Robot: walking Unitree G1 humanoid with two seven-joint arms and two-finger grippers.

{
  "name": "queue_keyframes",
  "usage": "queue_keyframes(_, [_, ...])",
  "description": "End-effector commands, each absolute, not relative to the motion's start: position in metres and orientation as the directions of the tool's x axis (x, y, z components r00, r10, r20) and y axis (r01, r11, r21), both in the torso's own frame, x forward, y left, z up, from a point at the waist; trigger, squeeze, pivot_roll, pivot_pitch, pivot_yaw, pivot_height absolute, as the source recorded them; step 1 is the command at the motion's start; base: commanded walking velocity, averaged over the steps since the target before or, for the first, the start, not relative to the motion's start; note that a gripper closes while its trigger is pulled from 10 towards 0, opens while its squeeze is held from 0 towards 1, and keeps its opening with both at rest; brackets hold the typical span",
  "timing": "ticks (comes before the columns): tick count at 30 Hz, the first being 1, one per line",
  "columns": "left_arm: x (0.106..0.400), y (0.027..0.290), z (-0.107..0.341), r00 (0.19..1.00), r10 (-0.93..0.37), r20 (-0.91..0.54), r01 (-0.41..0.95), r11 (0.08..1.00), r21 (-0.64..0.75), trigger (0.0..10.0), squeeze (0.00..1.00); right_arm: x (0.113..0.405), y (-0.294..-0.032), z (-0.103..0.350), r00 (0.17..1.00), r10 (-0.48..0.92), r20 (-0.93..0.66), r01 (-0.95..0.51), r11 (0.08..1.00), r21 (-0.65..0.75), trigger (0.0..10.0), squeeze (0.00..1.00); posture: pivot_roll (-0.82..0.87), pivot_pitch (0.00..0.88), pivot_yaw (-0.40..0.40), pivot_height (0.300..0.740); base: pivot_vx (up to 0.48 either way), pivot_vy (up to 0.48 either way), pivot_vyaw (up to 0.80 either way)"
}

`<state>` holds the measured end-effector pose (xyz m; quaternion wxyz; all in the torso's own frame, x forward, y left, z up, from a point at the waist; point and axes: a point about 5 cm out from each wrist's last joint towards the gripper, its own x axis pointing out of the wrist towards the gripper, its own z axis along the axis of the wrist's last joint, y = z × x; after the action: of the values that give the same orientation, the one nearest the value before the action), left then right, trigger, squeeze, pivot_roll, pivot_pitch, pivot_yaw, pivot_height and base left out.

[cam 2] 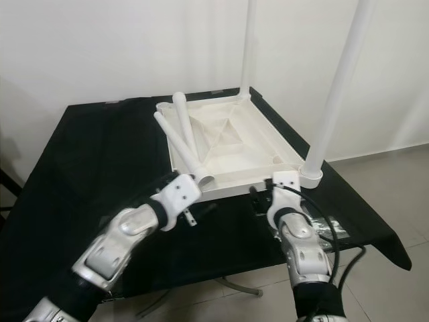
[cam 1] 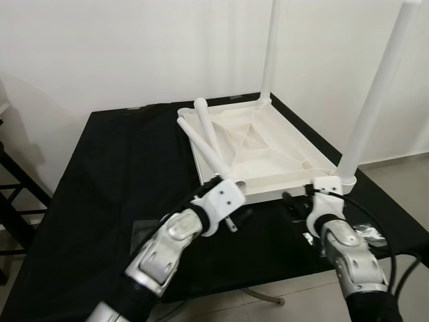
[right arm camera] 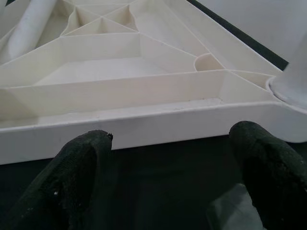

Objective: Building children table

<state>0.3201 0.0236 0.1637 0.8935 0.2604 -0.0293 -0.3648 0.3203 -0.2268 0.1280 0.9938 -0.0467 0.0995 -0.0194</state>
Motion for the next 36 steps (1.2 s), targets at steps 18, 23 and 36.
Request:
queue_keyframes(18, [0.355, -0.002, 0.168, 0.829, -0.544, -0.133, 0.469, 0.545, 0.695, 10.0, 0.00, 0.311, -0.219, 0.134, 0.978, -0.056, -0.201, 0.045, 0.997, -0.059, 10.0, 0.00, -0.14, 0.000, 0.066, 0.740, 0.000, 0.000, 0.00])
queue_keyframes(23, [0.362, 0.003, 0.158, 0.857, -0.486, -0.168, 0.429, 0.496, 0.754, 10.0, 0.00, 0.313, -0.213, 0.136, 0.978, -0.049, -0.201, 0.040, 0.998, -0.048, 10.0, 0.00, -0.14, 0.000, 0.063, 0.740, 0.000, 0.000, 0.00])
queue_keyframes(36, [0.377, 0.015, 0.156, 0.915, -0.369, -0.165, 0.352, 0.528, 0.773, 10.0, 0.00, 0.313, -0.211, 0.139, 0.979, -0.051, -0.199, 0.044, 0.998, -0.038, 10.0, 0.00, -0.15, 0.000, 0.068, 0.740, 0.000, 0.000, 0.00])
